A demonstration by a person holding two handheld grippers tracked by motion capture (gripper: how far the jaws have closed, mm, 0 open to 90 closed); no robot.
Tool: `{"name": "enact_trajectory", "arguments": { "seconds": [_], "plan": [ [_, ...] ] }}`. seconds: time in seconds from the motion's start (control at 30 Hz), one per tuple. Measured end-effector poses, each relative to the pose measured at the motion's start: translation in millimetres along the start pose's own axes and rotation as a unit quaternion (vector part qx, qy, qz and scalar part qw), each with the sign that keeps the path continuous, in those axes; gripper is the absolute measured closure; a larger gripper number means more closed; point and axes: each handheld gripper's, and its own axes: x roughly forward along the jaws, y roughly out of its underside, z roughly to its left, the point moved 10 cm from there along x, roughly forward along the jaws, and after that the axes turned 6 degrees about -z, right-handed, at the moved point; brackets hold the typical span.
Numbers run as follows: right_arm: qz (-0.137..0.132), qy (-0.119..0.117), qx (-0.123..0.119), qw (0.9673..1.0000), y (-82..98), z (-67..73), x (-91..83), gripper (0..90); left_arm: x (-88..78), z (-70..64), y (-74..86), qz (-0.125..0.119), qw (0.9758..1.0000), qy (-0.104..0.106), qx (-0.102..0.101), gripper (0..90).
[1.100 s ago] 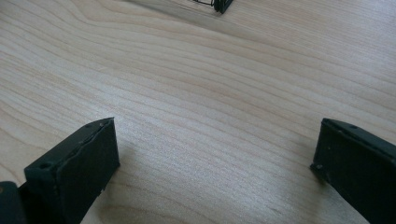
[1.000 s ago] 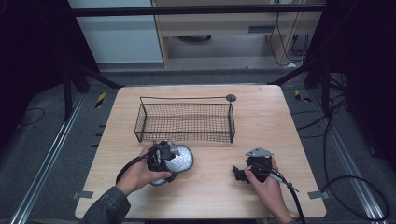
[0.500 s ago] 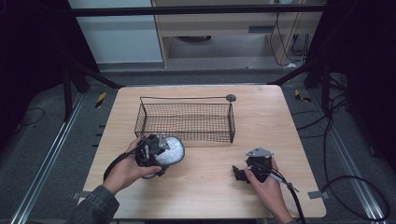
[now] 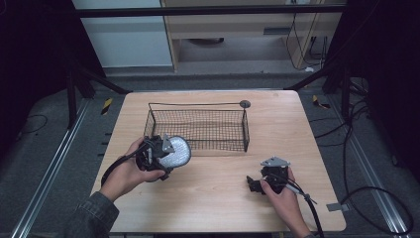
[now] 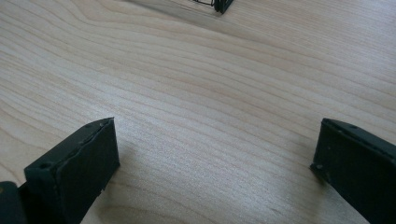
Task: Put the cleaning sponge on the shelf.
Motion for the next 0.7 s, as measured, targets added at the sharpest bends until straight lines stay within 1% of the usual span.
{"name": "enact_trajectory", "arguments": {
  "seconds": [0.1, 0.3, 0.37, 0.53, 0.7],
  "plan": [
    [0.0, 0.0, 0.0, 1.0, 0.0, 0.0, 0.0, 0.4, -3.8, 4.2, -2.0, -0.003, 1.0, -0.003, -0.001, 12.5],
    [0.0, 0.0, 0.0, 1.0, 0.0, 0.0, 0.1, 0.4, -12.9, 20.4, -8.1, -0.007, 0.9998, -0.02, 0.002, 12.5],
    [0.0, 0.0, 0.0, 1.0, 0.0, 0.0, 0.1, 0.4, -14.9, 25.5, -9.6, -0.006, 0.9996, -0.027, 0.003, 12.5],
    [0.0, 0.0, 0.0, 1.0, -0.1, 0.0, 0.1, 0.4, -16.9, 37.5, -11.9, 0.006, 0.9993, -0.034, 0.012, 12.8],
    [0.0, -0.001, -0.001, 1.0, -0.1, 0.0, 0.1, 0.4, -18.5, 46.6, -16.7, 0.003, 0.9992, -0.039, 0.008, 13.3]
  ]
}}
